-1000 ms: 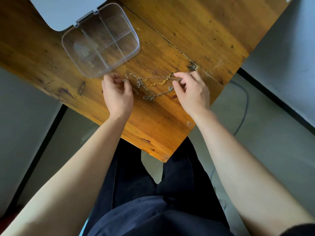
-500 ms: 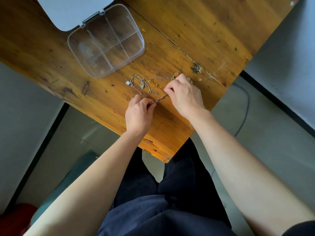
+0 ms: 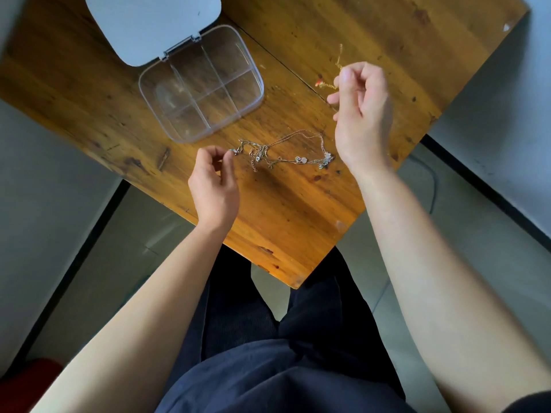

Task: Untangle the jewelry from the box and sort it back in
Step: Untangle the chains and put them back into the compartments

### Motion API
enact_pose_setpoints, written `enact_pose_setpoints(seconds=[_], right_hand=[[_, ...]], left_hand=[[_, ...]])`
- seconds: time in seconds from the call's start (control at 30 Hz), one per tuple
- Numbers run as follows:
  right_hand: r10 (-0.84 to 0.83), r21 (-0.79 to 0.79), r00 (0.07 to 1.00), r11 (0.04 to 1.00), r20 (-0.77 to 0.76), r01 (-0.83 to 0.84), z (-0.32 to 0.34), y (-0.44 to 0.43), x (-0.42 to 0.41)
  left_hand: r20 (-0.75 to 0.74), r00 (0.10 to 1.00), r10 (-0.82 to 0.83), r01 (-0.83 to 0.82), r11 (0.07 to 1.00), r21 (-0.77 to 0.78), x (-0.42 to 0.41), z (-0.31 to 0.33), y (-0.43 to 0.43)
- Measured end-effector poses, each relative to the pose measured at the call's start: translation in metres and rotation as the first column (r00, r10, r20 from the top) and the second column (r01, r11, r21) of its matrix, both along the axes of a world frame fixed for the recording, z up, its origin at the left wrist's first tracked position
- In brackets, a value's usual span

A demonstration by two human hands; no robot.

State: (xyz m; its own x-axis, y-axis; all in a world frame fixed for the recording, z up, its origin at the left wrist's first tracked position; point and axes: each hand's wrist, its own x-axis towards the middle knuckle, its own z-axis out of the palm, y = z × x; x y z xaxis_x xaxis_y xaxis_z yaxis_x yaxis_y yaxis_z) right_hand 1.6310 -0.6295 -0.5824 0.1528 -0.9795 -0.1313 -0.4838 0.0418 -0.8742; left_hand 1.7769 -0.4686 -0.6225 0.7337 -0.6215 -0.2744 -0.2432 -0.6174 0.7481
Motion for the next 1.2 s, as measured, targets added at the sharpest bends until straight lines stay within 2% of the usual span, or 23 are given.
enact_pose_setpoints(seconds=[0.17,0.27,0.3,0.37,0.43,0.5,0.67,0.93,1.03,1.2], right_hand=[[0.008,-0.019,0.999,1.0,-0.039,-0.009,0.008,0.0,0.004],[0.028,-0.004,0.999,1.0,-0.044,-0.028,0.016,-0.002,0.009],[0.042,0.017,0.999,0.999,-0.03,-0.041,0.018,-0.003,0.01],[0.063,0.061,0.998,0.996,-0.007,-0.062,0.022,-0.005,0.013],[0.081,0.072,0.997,0.994,-0.014,-0.08,0.024,-0.006,0.015],[0.1,0.029,0.995,0.995,-0.018,-0.1,0.028,-0.006,0.02],[0.157,-0.071,0.987,0.985,-0.026,-0.159,0.039,-0.008,0.042],[0.131,0.203,0.964,0.963,0.23,-0.18,0.048,-0.01,0.097],[0.122,0.251,0.954,0.949,0.272,-0.193,0.049,-0.009,0.12],[0.175,0.276,0.943,0.927,0.284,-0.255,0.033,-0.011,0.156]], left_hand=[[-0.062,0.998,0.032,-0.039,0.992,-0.116,0.003,0.03,-0.019],[-0.223,0.974,0.034,-0.082,0.974,-0.212,0.005,0.053,-0.034],[-0.318,0.946,0.055,-0.136,0.961,-0.24,0.008,0.061,-0.039],[-0.553,0.826,0.108,-0.298,0.917,-0.266,0.014,0.078,-0.048],[-0.677,0.723,0.139,-0.417,0.869,-0.267,0.024,0.094,-0.055],[-0.716,0.682,0.149,-0.472,0.838,-0.275,0.039,0.109,-0.058],[-0.815,0.577,0.054,-0.544,0.769,-0.335,0.081,0.141,-0.058],[-0.779,0.626,0.019,-0.538,0.734,-0.414,0.138,0.15,-0.058],[-0.776,0.629,0.041,-0.555,0.723,-0.412,0.146,0.145,-0.058],[-0.803,0.581,0.133,-0.64,0.684,-0.349,0.151,0.134,-0.06]])
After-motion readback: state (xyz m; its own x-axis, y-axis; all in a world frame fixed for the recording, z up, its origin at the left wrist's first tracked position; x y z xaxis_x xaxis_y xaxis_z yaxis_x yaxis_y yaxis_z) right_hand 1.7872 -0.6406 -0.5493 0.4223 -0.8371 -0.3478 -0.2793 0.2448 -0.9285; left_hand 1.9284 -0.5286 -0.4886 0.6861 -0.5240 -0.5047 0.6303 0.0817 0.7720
